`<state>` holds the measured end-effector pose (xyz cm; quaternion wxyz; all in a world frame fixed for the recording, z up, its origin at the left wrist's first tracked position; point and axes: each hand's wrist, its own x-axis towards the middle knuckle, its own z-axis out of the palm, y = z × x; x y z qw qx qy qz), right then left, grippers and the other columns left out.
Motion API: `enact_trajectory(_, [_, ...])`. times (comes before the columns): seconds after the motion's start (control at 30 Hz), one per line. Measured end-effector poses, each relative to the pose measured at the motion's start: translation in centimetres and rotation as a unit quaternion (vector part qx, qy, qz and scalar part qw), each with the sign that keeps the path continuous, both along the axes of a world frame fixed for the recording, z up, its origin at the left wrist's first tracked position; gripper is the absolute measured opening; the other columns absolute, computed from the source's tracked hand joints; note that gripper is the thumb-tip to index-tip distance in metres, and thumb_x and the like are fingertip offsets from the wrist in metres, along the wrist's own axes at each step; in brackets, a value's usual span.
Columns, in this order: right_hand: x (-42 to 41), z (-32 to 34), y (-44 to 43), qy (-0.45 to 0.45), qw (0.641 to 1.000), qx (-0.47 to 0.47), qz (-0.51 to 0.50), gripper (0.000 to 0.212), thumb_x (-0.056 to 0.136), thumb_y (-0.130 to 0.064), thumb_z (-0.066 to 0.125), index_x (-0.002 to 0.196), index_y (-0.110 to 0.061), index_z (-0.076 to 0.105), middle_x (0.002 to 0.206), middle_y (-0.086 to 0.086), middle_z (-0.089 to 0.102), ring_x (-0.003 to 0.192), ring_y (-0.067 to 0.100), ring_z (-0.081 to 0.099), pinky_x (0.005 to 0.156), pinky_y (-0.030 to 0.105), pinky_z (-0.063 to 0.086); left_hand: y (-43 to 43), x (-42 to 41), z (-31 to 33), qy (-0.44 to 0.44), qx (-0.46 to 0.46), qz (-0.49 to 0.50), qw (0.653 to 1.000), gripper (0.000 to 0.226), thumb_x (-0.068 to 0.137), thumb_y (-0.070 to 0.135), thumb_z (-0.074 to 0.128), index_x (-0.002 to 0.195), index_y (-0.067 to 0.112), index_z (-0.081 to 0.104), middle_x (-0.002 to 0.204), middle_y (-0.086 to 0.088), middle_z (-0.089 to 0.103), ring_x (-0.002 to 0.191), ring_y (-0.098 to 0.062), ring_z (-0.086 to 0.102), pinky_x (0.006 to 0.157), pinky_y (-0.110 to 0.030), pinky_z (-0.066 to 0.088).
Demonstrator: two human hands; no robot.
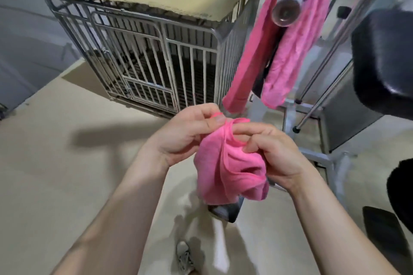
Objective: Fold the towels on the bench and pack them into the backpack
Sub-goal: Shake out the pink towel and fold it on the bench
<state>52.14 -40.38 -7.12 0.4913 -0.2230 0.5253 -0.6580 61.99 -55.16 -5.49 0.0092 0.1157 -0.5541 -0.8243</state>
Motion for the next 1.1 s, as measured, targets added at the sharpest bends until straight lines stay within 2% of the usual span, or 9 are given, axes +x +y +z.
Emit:
enact_trajectory(0.13, [-1.2,0.4,8.0,0.009,0.998,-0.038,-0.047,0.016,0.059,-0.003,0.058,0.069,-0.005,0.071,0.071,0.013,0.066,0.067,0.019,0.060,0.066,0.026,0.047,7.6,-2.5,-0.5,0.053,-0.028,0.006,0.998,0.016,0.082,-0.001,0.061,0.071,0.009,0.054,0.103,-0.028,0.060,0.070,-0.019,0.061,0.063,-0.019,0.051])
enact_trajectory(0.2, [-1.6,1.1,11.9,0.033,0.993,-0.052,-0.096,0.015,0.068,-0.025,0.074,0.065,-0.011,0.072,0.066,0.005,0.066,0.063,0.015,0.059,0.063,0.024,0.045,11.8,-4.0,-0.4,0.066,-0.077,0.013,0.995,0.016,0.075,0.001,0.067,0.067,0.015,0.064,0.097,-0.022,0.064,0.074,-0.022,0.062,0.071,-0.026,0.052])
enact_trajectory(0.27, [-2.1,1.8,16.4,0.067,0.988,-0.029,-0.140,0.028,0.082,-0.033,0.067,0.063,-0.014,0.075,0.061,-0.002,0.065,0.057,0.010,0.057,0.057,0.024,0.041,16.6,-5.5,0.3,0.086,-0.133,-0.003,0.987,0.017,0.069,0.003,0.075,0.065,0.019,0.070,0.089,-0.014,0.068,0.080,-0.023,0.062,0.079,-0.031,0.051])
enact_trajectory(0.37, [-2.7,2.3,19.3,0.098,0.977,0.010,-0.188,0.027,0.086,-0.026,0.066,0.073,-0.003,0.073,0.067,0.009,0.058,0.063,0.018,0.050,0.061,0.028,0.036,19.6,-6.6,1.2,0.100,-0.187,-0.001,0.977,0.017,0.061,0.004,0.082,0.065,0.016,0.071,0.083,-0.009,0.072,0.076,-0.015,0.065,0.070,-0.022,0.051])
enact_trajectory(0.47, [-3.6,3.0,23.0,0.119,0.967,0.011,-0.224,0.028,0.087,-0.014,0.057,0.059,-0.015,0.064,0.055,-0.002,0.049,0.052,0.009,0.045,0.051,0.021,0.035,22.3,-7.9,2.7,0.100,-0.201,-0.018,0.974,0.005,0.063,0.012,0.073,0.067,0.014,0.075,0.075,-0.005,0.073,0.065,-0.010,0.062,0.058,-0.016,0.047])
enact_trajectory(0.67, [-5.7,5.0,27.4,0.213,0.945,-0.006,-0.247,0.017,0.083,0.006,0.061,0.079,-0.010,0.066,0.059,0.007,0.049,0.048,0.011,0.040,0.046,0.021,0.032,25.9,-11.2,5.8,0.134,-0.237,-0.040,0.961,0.008,0.069,0.014,0.069,0.076,0.010,0.072,0.065,0.006,0.070,0.062,-0.001,0.061,0.062,-0.013,0.048])
enact_trajectory(0.87, [-9.5,6.9,28.3,0.325,0.908,0.026,-0.264,0.016,0.076,-0.006,0.057,0.080,-0.016,0.069,0.058,-0.003,0.052,0.055,0.007,0.042,0.054,0.023,0.035,27.1,-15.5,7.3,0.184,-0.313,-0.002,0.932,0.011,0.071,0.012,0.082,0.072,0.021,0.076,0.071,0.003,0.074,0.066,-0.006,0.063,0.065,-0.023,0.052])
enact_trajectory(1.0, [-11.8,8.6,27.6,0.317,0.910,0.004,-0.268,0.013,0.073,-0.005,0.049,0.070,-0.009,0.062,0.060,-0.003,0.048,0.056,0.007,0.040,0.053,0.023,0.033,26.5,-18.4,8.5,0.194,-0.333,0.006,0.923,0.015,0.065,0.027,0.082,0.068,0.018,0.070,0.062,-0.001,0.065,0.057,-0.009,0.053,0.054,-0.024,0.043])
enact_trajectory(1.1, [-13.3,9.4,27.0,0.290,0.921,-0.035,-0.258,0.023,0.088,-0.017,0.054,0.065,-0.013,0.057,0.059,-0.007,0.046,0.053,0.005,0.040,0.050,0.018,0.032,26.4,-19.9,9.0,0.185,-0.314,-0.010,0.931,0.016,0.069,0.030,0.076,0.069,0.017,0.066,0.058,-0.001,0.060,0.052,-0.012,0.049,0.048,-0.021,0.039])
